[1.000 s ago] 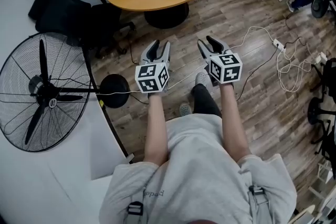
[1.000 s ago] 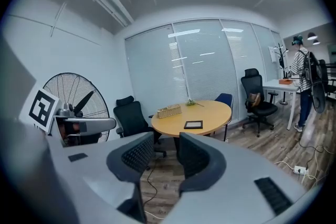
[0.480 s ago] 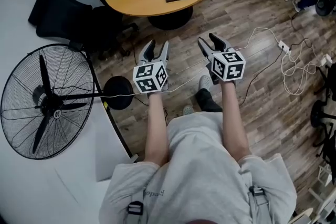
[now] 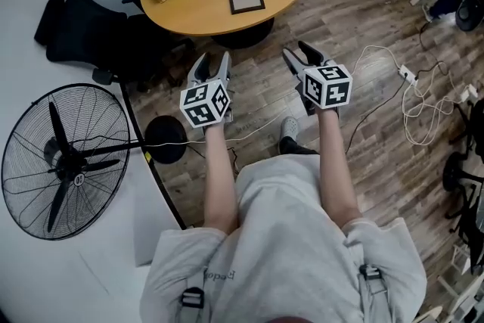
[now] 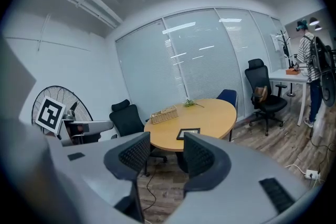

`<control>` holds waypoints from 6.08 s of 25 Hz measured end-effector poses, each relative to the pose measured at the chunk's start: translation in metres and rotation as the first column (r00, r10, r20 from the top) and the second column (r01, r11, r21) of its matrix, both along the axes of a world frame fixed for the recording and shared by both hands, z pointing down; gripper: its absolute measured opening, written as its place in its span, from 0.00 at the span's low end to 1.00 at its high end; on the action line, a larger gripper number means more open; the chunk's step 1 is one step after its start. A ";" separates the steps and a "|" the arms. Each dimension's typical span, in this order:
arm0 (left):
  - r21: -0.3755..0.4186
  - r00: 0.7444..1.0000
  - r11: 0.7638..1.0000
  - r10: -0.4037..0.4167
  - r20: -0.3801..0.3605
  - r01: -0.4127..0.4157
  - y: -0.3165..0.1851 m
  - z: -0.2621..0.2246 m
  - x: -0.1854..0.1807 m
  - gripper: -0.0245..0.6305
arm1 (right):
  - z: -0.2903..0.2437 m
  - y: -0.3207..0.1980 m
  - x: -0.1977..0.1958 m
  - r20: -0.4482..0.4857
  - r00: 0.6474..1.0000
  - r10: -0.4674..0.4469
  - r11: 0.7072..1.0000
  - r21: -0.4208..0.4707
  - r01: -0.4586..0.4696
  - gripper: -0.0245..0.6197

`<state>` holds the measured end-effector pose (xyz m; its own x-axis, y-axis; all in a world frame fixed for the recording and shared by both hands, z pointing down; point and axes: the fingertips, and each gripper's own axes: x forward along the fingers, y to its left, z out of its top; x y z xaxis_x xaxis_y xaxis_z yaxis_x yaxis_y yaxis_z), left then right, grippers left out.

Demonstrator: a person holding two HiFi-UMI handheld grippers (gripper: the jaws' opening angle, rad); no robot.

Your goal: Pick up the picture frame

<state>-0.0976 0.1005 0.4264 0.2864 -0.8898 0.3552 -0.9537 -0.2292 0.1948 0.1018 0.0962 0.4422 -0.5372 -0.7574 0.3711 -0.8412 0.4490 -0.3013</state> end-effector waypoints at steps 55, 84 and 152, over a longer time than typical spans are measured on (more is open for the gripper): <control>-0.037 0.989 0.989 -0.147 -0.002 0.147 -0.312 0.023 -0.065 0.36 | 0.030 -0.318 -0.018 0.014 0.999 -0.045 0.996 -0.073 0.046 0.35; -0.212 1.000 0.977 -0.007 -0.018 0.003 -0.395 0.124 -0.055 0.36 | 0.112 -0.396 -0.068 -0.018 0.999 0.039 0.976 -0.216 -0.042 0.35; -0.529 0.999 0.847 -0.051 0.020 0.054 -0.343 0.303 -0.001 0.19 | 0.288 -0.348 -0.061 -0.260 0.961 0.093 0.884 -0.423 -0.200 0.15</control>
